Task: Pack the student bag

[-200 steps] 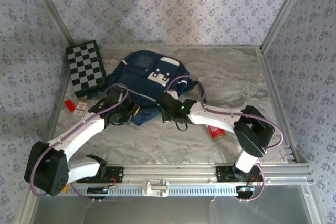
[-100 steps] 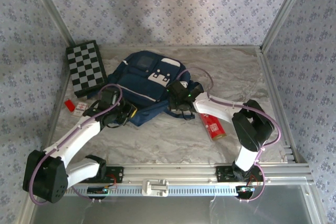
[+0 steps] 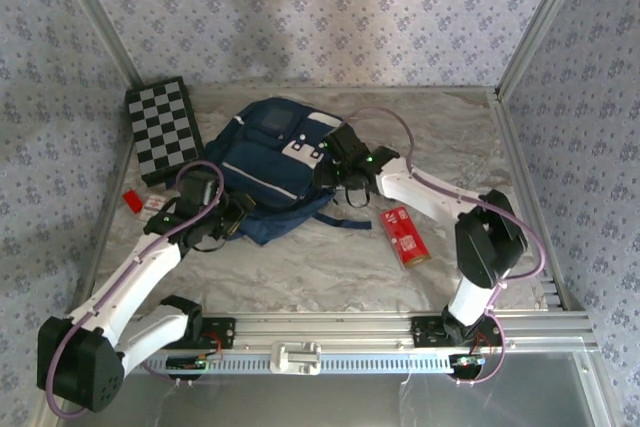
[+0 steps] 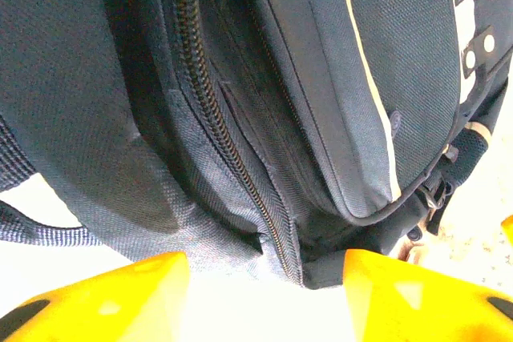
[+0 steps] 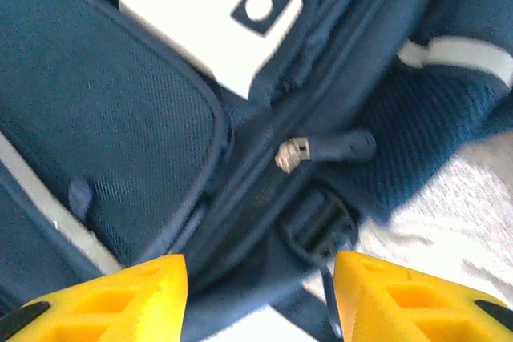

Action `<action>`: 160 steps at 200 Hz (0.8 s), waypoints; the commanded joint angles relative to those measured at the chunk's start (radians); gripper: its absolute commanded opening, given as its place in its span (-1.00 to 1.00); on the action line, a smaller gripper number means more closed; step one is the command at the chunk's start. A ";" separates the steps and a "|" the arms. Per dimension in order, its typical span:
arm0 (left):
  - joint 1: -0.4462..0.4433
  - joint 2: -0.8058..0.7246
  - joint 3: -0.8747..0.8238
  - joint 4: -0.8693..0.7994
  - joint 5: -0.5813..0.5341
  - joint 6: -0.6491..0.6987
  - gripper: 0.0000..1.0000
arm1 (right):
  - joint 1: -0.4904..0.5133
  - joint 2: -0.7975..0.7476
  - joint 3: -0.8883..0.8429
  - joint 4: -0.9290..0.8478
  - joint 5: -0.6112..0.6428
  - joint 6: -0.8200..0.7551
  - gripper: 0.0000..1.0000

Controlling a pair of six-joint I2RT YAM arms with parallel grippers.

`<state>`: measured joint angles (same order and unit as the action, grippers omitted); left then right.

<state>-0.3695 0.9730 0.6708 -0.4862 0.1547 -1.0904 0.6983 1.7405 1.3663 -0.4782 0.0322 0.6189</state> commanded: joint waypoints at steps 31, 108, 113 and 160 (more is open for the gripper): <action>-0.114 0.065 0.079 -0.029 -0.060 0.097 0.12 | -0.078 0.159 0.168 -0.044 -0.098 -0.037 0.12; -0.145 0.135 -0.002 0.041 -0.097 0.095 -0.06 | -0.050 0.314 0.327 -0.078 -0.152 -0.047 -0.03; -0.145 0.132 -0.008 0.049 -0.096 0.091 -0.07 | -0.051 0.320 0.329 -0.077 -0.163 -0.050 -0.03; -0.132 0.172 -0.045 0.069 -0.076 0.087 -0.15 | -0.043 0.385 0.342 -0.047 -0.237 -0.077 -0.09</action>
<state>-0.5117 1.1172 0.6388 -0.4179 0.0788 -1.0103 0.6544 2.0792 1.6764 -0.5125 -0.1501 0.5781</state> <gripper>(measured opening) 0.436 0.465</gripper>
